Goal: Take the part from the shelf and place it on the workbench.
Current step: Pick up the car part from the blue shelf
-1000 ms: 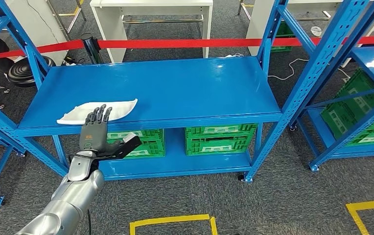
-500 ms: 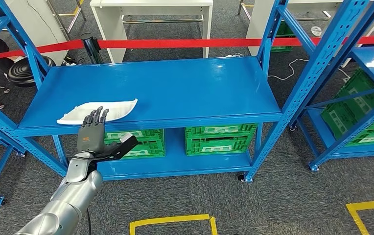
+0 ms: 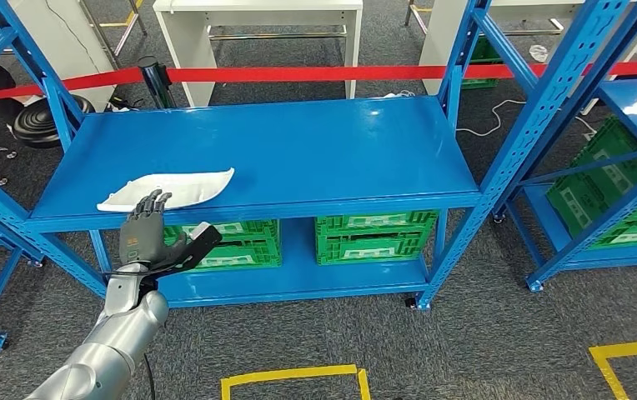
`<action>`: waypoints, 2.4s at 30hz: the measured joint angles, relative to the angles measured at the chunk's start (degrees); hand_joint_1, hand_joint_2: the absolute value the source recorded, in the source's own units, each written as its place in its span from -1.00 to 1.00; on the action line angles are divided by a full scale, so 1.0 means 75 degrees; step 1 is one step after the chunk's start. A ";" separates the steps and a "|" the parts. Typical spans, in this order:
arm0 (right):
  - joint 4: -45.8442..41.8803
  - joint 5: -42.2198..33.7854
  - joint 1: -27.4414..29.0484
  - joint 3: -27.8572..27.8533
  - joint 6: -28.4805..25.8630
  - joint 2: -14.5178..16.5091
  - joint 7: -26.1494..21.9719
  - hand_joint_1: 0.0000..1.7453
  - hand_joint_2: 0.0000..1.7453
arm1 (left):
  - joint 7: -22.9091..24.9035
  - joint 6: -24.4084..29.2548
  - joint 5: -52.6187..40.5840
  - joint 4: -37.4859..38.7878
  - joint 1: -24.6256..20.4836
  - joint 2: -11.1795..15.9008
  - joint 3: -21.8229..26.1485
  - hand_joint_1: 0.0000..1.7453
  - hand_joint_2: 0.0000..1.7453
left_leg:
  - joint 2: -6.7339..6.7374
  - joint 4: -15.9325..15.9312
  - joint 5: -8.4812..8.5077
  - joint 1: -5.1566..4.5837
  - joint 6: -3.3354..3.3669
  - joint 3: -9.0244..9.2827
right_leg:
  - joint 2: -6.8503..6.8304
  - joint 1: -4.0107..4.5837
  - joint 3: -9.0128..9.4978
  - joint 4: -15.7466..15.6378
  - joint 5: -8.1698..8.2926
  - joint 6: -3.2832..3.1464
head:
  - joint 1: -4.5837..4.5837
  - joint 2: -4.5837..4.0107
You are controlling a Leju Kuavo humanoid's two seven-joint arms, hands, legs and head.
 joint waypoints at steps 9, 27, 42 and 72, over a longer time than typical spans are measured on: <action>0.0000 0.0020 -0.0002 -0.0003 -0.0001 0.0003 0.0000 -1.00 1.00 | -0.0147 -0.0228 0.0172 0.0067 -0.0002 -0.0002 0.0065 0.77 1.00 | 0.0000 0.0000 0.0000 0.0000 0.0000 0.0000 | 0.0001 0.0001 0.0000 0.0000 0.0000 0.0000 | 0.0001 0.0000; 0.0000 0.0124 -0.0009 -0.0003 0.0020 0.0003 0.0000 -1.00 1.00 | -0.0267 -0.0259 0.0301 0.0176 0.0029 0.0000 0.0252 -1.00 1.00 | -0.0001 0.0000 0.0000 0.0000 0.0000 -0.0001 | 0.0000 0.0000 0.0000 0.0000 0.0000 0.0000 | 0.0000 0.0000; 0.0000 0.0264 -0.0024 -0.0006 0.0053 0.0003 0.0000 -1.00 1.00 | -0.1194 -0.0411 0.0819 0.0177 0.0083 -0.0017 0.0525 -1.00 -1.00 | 0.0000 0.0000 0.0000 0.0000 0.0000 0.0000 | 0.0001 0.0001 0.0000 0.0000 0.0000 0.0000 | -0.0001 0.0000; 0.0067 0.0452 0.0023 -0.0172 0.0089 0.0056 -0.0753 -1.00 1.00 | -0.1269 0.0408 0.0738 0.0050 0.0122 -0.0065 0.0674 -1.00 -0.50 | 0.0041 -0.0199 -0.0349 -0.0016 0.0045 0.0473 | -0.0015 0.0062 -0.0355 0.0190 0.0054 -0.0226 | 0.0068 0.0000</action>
